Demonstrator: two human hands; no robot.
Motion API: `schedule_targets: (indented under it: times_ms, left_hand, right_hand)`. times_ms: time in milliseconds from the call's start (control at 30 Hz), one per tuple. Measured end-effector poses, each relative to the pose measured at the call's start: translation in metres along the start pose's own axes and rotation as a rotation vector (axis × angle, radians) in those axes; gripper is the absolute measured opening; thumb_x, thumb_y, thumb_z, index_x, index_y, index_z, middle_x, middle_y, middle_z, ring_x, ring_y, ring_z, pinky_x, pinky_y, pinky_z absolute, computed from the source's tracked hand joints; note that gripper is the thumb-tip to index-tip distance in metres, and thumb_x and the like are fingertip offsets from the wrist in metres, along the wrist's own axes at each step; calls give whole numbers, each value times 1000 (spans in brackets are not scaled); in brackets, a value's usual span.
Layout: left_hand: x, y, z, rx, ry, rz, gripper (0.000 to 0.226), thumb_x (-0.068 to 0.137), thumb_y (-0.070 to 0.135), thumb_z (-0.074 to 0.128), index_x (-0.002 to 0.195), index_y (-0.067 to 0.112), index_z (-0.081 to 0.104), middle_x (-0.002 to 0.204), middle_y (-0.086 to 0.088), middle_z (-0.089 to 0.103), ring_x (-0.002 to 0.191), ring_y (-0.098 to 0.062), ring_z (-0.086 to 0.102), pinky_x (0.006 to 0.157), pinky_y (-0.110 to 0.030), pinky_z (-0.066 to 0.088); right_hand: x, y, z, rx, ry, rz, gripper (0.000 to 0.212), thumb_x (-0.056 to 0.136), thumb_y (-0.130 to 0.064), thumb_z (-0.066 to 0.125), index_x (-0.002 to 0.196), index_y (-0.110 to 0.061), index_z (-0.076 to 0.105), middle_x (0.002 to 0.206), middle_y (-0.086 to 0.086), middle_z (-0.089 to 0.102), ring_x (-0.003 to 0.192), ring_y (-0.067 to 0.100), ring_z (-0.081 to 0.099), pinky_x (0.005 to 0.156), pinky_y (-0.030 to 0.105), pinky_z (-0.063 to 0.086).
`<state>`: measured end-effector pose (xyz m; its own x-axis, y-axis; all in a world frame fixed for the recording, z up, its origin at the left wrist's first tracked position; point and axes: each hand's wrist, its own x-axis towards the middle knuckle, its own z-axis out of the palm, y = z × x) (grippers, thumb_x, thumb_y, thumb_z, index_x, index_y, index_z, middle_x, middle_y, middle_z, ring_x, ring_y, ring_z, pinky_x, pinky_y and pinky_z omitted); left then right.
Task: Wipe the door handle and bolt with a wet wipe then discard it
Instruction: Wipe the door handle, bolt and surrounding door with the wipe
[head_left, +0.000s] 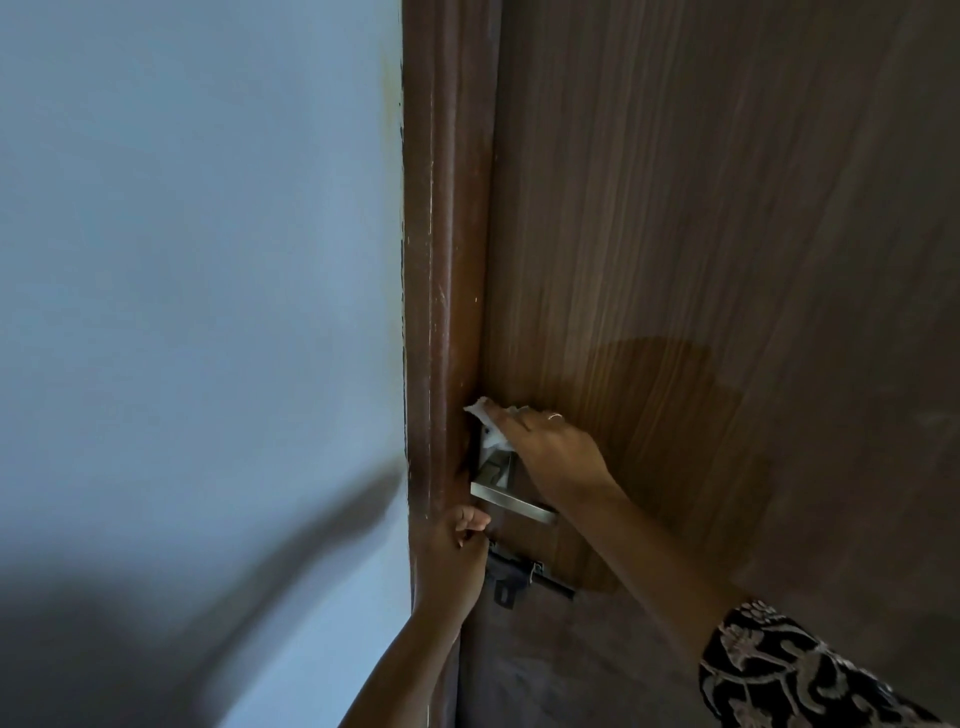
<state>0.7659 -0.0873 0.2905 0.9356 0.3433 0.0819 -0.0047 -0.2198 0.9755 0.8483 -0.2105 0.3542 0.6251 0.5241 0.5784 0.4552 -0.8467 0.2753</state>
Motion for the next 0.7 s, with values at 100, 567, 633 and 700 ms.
schedule_targets:
  times_ms: [100,567,633,700]
  left_hand:
    - [1,0,1,-12,5,0,22,89,3,54,89,23,62,87,15,61,78,2,56,56,-3,40]
    - [10,-11,-6,-82,20,-143,23,84,5,56,86,26,65,90,4,69,89,-16,64,82,-32,51]
    - [11,-10,-3,-72,23,-150,19,87,9,57,87,27,64,91,5,68,91,-16,63,85,-33,51]
    - [11,-7,-1,-71,24,-143,21,88,10,57,84,30,62,89,8,66,91,-15,62,88,-34,51]
  right_hand:
    - [1,-13,8,49,-106,79,52,81,-6,66,131,-10,49,116,10,63,89,20,67,68,26,57]
    - [-5,-14,17,498,-206,330,29,88,-18,51,113,-17,65,113,3,66,97,20,64,76,31,52]
    - [-7,-24,22,461,-211,286,28,90,-19,49,114,-15,64,114,4,63,99,19,61,75,27,48]
    - [-9,-31,27,429,-277,303,29,93,-17,48,120,-15,60,114,6,63,100,20,62,73,26,46]
